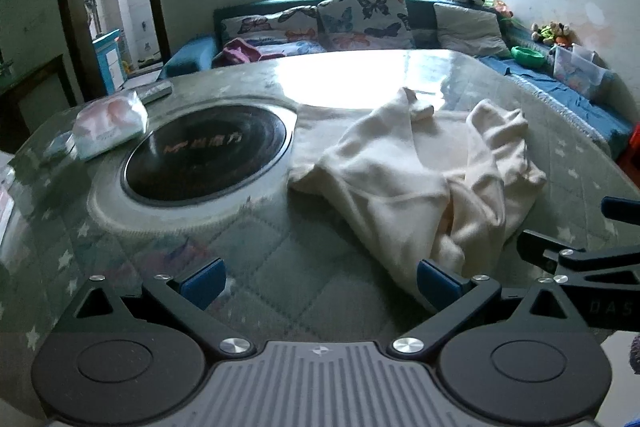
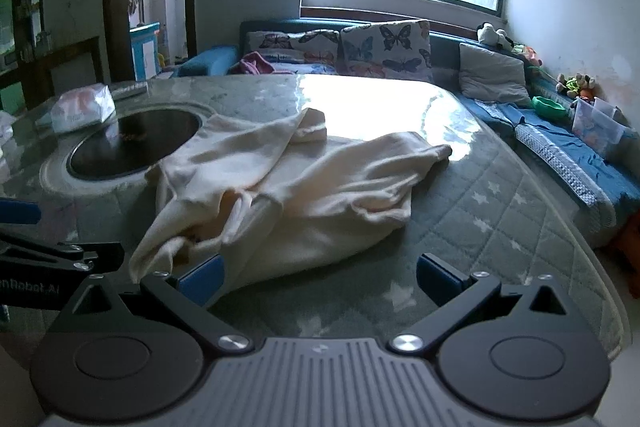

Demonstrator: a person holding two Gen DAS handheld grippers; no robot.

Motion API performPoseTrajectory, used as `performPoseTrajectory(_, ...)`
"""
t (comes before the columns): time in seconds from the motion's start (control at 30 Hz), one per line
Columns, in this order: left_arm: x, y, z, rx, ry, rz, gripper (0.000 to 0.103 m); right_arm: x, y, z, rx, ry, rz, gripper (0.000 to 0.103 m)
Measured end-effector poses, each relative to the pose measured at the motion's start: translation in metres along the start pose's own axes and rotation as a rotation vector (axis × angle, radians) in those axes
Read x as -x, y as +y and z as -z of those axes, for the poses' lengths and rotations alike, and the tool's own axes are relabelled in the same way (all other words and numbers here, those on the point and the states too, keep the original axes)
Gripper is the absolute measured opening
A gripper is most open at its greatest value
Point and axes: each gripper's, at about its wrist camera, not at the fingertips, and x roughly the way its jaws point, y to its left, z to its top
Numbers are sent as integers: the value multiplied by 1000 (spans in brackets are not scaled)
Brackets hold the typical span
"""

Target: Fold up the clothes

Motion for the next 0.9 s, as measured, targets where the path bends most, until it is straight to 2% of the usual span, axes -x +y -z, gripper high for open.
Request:
performPoseTrajectory(0.17,-15,4,-23,-24,-27,13,102,-11,-11,-20,-20,-17,-26,102)
performPoseTrajectory(0.43,-56,6,-71,-41,-67,78,85,-52,-32,-52,-57,0,-18,88)
performPoseTrajectory(0.53,-77,4,-91,-53,-68,117,83,-70,-47,-64,-94,11,-19,84)
performPoseTrajectory(0.67,-108,-6,-114,-88,-65,147,83,-92,-62,-77,-125,25,-16,79)
performPoseTrajectory(0.8,-138,-18,-130,-118,-49,163,84,-116,-77,-91,-149,44,-29,68)
performPoseTrajectory(0.9,-160,-25,-141,-132,-35,173,86,-134,-82,-98,-149,60,-29,65)
